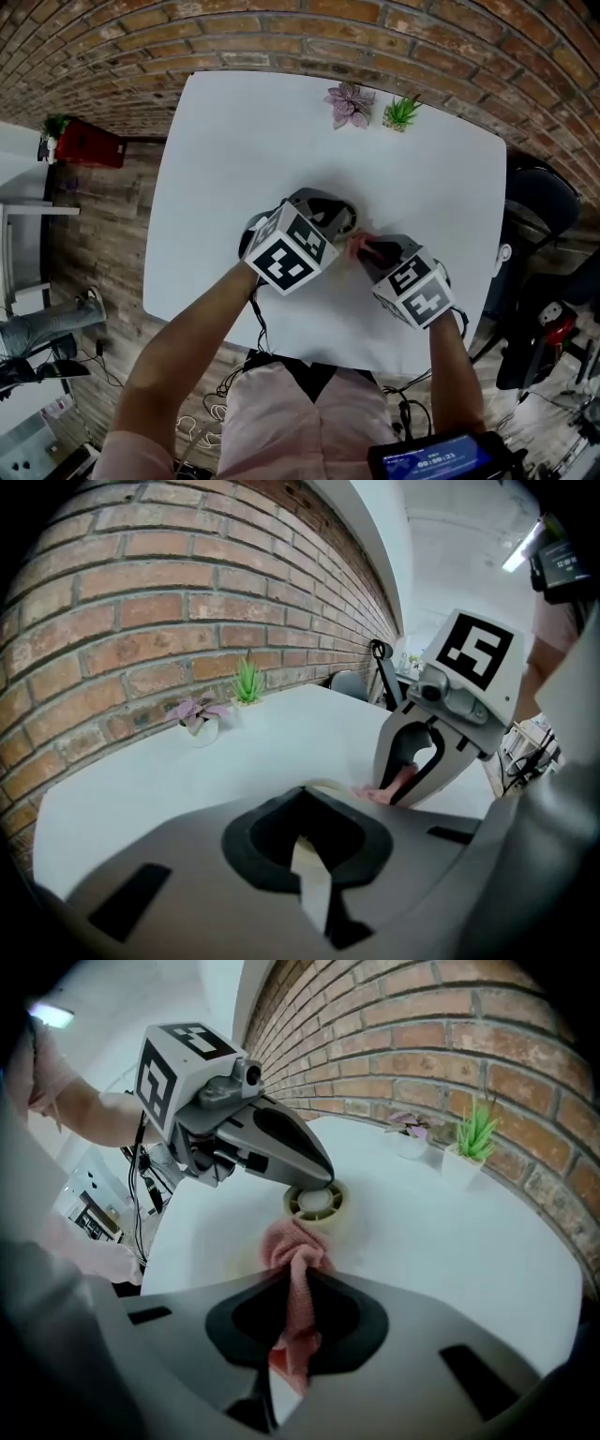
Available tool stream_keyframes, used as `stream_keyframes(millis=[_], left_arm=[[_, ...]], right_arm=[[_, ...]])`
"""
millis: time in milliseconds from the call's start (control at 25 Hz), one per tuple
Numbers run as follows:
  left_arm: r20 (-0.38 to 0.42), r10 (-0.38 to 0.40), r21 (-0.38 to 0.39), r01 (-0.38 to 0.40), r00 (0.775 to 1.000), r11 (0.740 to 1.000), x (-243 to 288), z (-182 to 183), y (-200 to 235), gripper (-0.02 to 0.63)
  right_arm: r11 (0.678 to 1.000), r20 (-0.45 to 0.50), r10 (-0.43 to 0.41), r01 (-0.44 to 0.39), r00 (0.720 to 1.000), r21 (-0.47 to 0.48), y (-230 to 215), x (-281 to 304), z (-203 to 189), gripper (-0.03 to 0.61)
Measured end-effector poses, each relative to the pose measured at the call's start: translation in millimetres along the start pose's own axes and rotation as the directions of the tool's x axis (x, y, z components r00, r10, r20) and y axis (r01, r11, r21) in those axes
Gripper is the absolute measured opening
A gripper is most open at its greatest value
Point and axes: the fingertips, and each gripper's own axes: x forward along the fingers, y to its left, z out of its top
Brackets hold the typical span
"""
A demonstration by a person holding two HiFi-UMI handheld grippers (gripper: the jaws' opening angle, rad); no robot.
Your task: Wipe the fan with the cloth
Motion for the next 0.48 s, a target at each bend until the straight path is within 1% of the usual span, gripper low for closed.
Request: stream_keyframes(millis=[240, 480], left_arm=[[0.005, -0.006, -0.014, 0.006, 1.000, 1.000, 2.2, 1.2, -3.4, 0.010], [0.008, -0.009, -0.012, 0.010, 1.000, 1.000, 3.4, 2.7, -5.4, 0.010]], right_arm=[[0.999, -0.003, 0.026, -0.026, 1.000, -0.029, 13.1, 1.5, -3.1, 0.038], [0.998, -0.011, 0.029, -0.030, 1.000, -0.047, 21.4, 0.2, -5.7, 0.038]])
